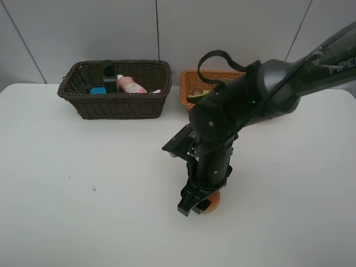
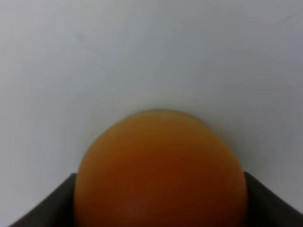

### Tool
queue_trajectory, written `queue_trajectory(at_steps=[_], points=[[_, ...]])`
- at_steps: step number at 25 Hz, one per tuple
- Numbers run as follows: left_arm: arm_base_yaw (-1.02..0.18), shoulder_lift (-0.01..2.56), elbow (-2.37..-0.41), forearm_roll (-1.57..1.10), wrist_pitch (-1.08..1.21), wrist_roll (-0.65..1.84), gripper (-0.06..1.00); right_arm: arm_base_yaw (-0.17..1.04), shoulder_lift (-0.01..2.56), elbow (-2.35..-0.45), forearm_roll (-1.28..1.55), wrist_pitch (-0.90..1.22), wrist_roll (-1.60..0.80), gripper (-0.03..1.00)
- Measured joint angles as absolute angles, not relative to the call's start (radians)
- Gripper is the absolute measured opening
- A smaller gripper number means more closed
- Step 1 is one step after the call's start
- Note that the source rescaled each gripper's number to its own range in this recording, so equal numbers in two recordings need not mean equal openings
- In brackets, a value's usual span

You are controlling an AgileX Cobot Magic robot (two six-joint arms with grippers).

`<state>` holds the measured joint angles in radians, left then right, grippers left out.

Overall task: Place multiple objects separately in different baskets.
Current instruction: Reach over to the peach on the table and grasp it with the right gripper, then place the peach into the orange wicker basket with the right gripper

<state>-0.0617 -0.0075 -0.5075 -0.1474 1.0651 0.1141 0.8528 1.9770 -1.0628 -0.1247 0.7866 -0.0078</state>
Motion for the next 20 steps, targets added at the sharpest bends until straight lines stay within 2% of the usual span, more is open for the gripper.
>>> queue_trajectory(at_steps=[6, 12, 16, 20], points=[[-0.062, -0.007, -0.508, -0.147, 1.065, 0.114, 0.87, 0.853, 1.935, -1.063, -0.109, 0.813, -0.008, 0.26], [-0.062, -0.007, -0.508, -0.147, 1.065, 0.114, 0.87, 0.824, 1.737, -1.159, -0.172, 0.894, 0.0, 0.26], [-0.062, -0.007, -0.508, -0.147, 1.065, 0.114, 0.87, 0.64, 1.699, -1.323, -0.215, 0.92, 0.011, 0.26], [-0.062, -0.007, -0.508, -0.147, 1.065, 0.114, 0.87, 0.36, 1.776, -1.492, -0.153, 0.898, 0.011, 0.26]])
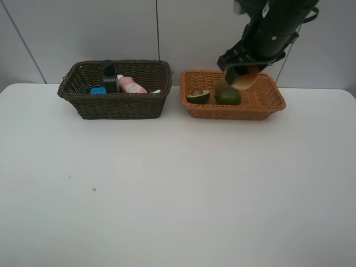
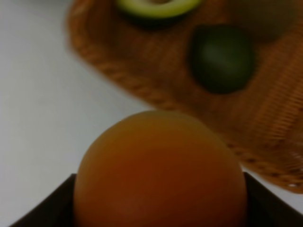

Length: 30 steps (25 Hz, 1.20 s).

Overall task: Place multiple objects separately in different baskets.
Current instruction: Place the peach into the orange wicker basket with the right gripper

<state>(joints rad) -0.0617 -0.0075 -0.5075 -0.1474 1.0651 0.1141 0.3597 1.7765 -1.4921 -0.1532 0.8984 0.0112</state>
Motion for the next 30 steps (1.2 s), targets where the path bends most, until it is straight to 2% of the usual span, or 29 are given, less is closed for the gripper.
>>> queue_trajectory(at_steps=[3, 6, 9, 16, 19, 21, 23, 30], points=[[-0.062, -0.007, -0.508, -0.147, 1.065, 0.114, 0.87, 0.175, 1.882, -1.593, -0.034, 0.845, -0.011, 0.26], [-0.062, -0.007, -0.508, -0.147, 1.065, 0.114, 0.87, 0.064, 2.007, -1.672, 0.09, 0.808, -0.042, 0.26], [-0.062, -0.007, -0.508, -0.147, 1.065, 0.114, 0.87, 0.02, 2.113, -1.731, 0.141, 0.806, -0.054, 0.26], [-0.062, -0.007, -0.508, -0.147, 1.065, 0.114, 0.87, 0.03, 2.17, -1.775, 0.156, 0.76, -0.057, 0.27], [-0.062, -0.007, -0.508, -0.147, 1.065, 0.114, 0.87, 0.036, 2.187, -1.775, 0.154, 0.751, -0.057, 0.63], [-0.062, -0.007, -0.508, -0.147, 1.065, 0.114, 0.87, 0.037, 2.198, -1.775, 0.151, 0.753, -0.057, 0.77], [-0.062, -0.007, -0.508, -0.147, 1.065, 0.114, 0.87, 0.038, 2.203, -1.775, 0.151, 0.757, -0.057, 0.81], [-0.062, -0.007, -0.508, -0.147, 1.065, 0.114, 0.87, 0.038, 2.185, -1.775, 0.115, 0.852, -0.057, 0.82]])
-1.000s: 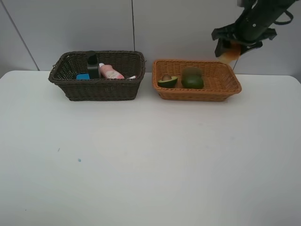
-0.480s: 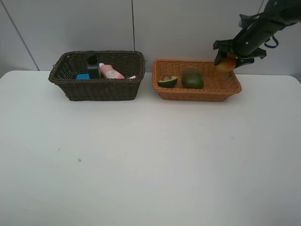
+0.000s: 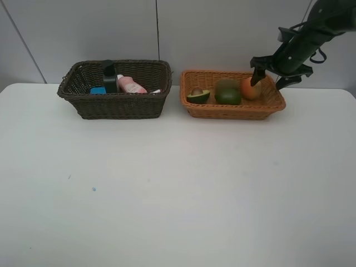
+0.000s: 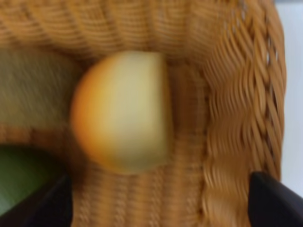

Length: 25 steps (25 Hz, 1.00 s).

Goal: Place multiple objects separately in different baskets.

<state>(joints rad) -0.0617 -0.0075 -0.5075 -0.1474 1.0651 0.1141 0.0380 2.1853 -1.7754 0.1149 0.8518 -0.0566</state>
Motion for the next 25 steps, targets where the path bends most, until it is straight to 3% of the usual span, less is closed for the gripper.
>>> queue_trajectory(at_steps=[9, 16, 25], points=[[-0.062, -0.007, -0.508, -0.147, 1.065, 0.114, 0.87, 0.028, 1.955, -1.729, 0.05, 1.178, -0.03, 0.82], [-0.062, -0.007, -0.508, -0.147, 1.065, 0.114, 0.87, 0.027, 1.512, -1.373, -0.006, 1.209, 0.013, 0.82], [-0.062, -0.007, -0.508, -0.147, 1.064, 0.114, 0.87, 0.027, 0.747, -0.968, -0.052, 1.218, 0.057, 0.82]])
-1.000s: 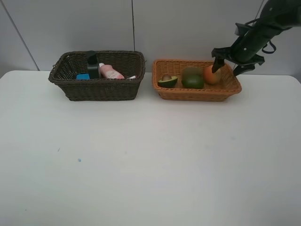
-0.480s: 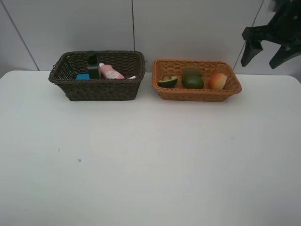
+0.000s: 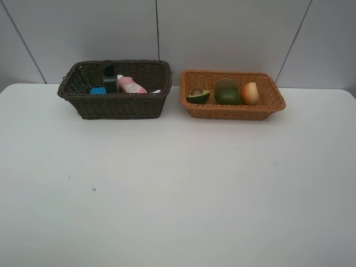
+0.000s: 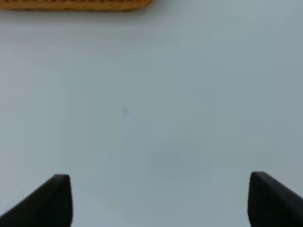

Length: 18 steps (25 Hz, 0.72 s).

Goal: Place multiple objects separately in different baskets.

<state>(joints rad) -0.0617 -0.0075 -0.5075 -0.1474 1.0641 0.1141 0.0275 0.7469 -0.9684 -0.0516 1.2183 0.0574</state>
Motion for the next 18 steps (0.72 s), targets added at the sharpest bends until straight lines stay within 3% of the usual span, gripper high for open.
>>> queue_trajectory(at_steps=[10, 18], points=[[-0.062, -0.007, -0.508, -0.147, 1.064, 0.114, 0.87, 0.027, 0.056, -0.699, -0.052, 1.223, 0.101, 0.82], [-0.062, -0.007, -0.508, -0.147, 1.064, 0.114, 0.87, 0.028, -0.004, -0.567, -0.059, 1.188, 0.1, 0.82]])
